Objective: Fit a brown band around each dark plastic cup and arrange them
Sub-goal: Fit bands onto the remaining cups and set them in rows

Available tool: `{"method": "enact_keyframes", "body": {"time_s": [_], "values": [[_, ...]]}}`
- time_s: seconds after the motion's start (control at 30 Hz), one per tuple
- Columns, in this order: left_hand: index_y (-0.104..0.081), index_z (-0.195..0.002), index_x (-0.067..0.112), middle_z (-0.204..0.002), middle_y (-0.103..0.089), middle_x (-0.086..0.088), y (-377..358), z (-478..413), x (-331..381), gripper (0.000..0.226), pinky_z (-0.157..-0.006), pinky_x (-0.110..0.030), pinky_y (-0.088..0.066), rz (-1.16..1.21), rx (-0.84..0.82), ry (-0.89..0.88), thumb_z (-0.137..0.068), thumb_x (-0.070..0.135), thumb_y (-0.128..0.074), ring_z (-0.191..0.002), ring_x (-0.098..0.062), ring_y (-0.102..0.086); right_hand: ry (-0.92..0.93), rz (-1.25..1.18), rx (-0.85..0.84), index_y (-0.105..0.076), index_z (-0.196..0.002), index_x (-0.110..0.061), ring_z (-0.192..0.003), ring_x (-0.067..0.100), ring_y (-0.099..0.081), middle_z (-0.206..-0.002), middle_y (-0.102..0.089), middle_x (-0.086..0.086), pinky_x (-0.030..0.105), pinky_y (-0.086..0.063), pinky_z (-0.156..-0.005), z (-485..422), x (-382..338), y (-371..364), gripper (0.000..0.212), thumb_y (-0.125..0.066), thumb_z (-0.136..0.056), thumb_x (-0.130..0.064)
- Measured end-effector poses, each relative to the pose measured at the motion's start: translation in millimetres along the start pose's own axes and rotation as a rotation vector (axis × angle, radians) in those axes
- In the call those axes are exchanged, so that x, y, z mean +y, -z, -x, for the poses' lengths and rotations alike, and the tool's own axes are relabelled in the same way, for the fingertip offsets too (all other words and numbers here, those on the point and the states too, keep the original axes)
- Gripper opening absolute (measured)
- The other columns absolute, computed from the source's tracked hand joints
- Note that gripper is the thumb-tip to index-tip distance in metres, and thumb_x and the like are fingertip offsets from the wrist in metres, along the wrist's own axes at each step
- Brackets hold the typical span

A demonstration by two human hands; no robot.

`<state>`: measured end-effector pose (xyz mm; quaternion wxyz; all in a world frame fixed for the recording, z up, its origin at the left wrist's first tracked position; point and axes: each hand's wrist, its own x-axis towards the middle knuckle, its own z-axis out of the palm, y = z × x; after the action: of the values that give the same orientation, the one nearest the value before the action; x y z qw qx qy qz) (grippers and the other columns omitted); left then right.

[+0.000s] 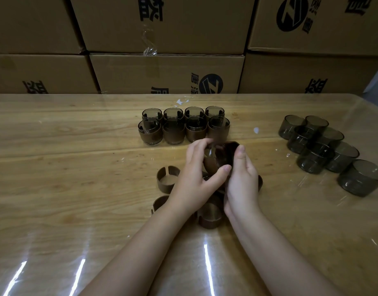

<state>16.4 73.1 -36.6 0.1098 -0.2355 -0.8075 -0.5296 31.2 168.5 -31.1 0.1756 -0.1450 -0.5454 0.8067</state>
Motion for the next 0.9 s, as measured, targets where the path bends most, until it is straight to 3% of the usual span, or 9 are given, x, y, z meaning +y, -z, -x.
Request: {"method": "enact_keyframes", "body": {"time_s": [0.2, 0.37, 0.5, 0.7, 0.83, 0.9], "values": [[-0.039, -0.138, 0.017, -0.129, -0.033, 0.011, -1.5, -0.1, -1.1, 0.063, -0.084, 0.007, -0.028, -0.027, -0.002, -0.016, -0.083, 0.040, -0.059, -0.109, 0.030, -0.031, -0.036, -0.022, 0.028, -0.067, -0.110, -0.021, -0.107, 0.020, -0.066, -0.108, -0.072, 0.005, 0.046, -0.050, -0.099, 0.7, -0.4, -1.0, 0.036, -0.040, -0.100, -0.044], [-0.039, -0.139, 0.019, -0.130, -0.032, 0.014, -1.6, 0.7, 1.2, 0.071, -0.081, 0.007, -0.030, -0.059, 0.002, -0.043, -0.079, 0.057, -0.050, -0.107, 0.031, -0.033, -0.052, -0.037, 0.032, -0.067, -0.106, -0.023, -0.106, 0.022, -0.066, -0.106, -0.072, 0.005, 0.047, -0.050, -0.098, 0.9, -0.5, -0.3, 0.034, -0.041, -0.100, -0.044], [-0.037, -0.139, 0.023, -0.127, -0.029, 0.020, -1.4, 1.0, 1.3, 0.071, -0.080, 0.006, -0.033, -0.089, -0.001, -0.057, -0.079, 0.060, -0.047, -0.105, 0.030, -0.034, -0.060, -0.042, 0.044, -0.066, -0.115, -0.019, -0.109, 0.022, -0.065, -0.109, -0.071, 0.006, 0.046, -0.050, -0.099, 1.2, 0.0, -0.2, 0.040, -0.041, -0.099, -0.046], [-0.035, -0.142, 0.026, -0.127, -0.025, 0.024, -1.1, 1.3, 0.6, 0.075, -0.079, 0.002, -0.036, -0.120, -0.008, -0.066, -0.078, 0.064, -0.044, -0.101, 0.030, -0.035, -0.036, -0.062, 0.072, -0.069, -0.099, -0.024, -0.101, 0.020, -0.069, -0.099, -0.074, 0.004, 0.040, -0.054, -0.091, -0.7, 3.4, -0.9, 0.034, -0.042, -0.100, -0.043], [-0.036, -0.141, 0.026, -0.128, -0.027, 0.021, -0.4, 2.6, 4.1, 0.071, -0.085, -0.021, -0.049, -0.138, -0.013, -0.069, -0.080, 0.062, -0.044, -0.100, 0.013, -0.040, -0.034, -0.081, 0.078, -0.072, -0.091, -0.024, -0.097, 0.019, -0.070, -0.092, -0.075, 0.002, 0.033, -0.055, -0.081, -1.1, 3.8, -0.5, 0.034, -0.043, -0.101, -0.041], [-0.040, -0.139, 0.022, -0.129, -0.031, 0.016, -0.8, 2.9, 6.8, 0.067, -0.085, -0.026, -0.051, -0.171, -0.022, -0.104, -0.083, 0.058, -0.044, -0.104, 0.004, -0.044, -0.040, -0.099, 0.072, -0.074, -0.080, -0.025, -0.090, 0.022, -0.071, -0.082, -0.074, 0.002, 0.033, -0.056, -0.073, -1.4, 3.5, 0.4, 0.037, -0.046, -0.101, -0.037]]}}
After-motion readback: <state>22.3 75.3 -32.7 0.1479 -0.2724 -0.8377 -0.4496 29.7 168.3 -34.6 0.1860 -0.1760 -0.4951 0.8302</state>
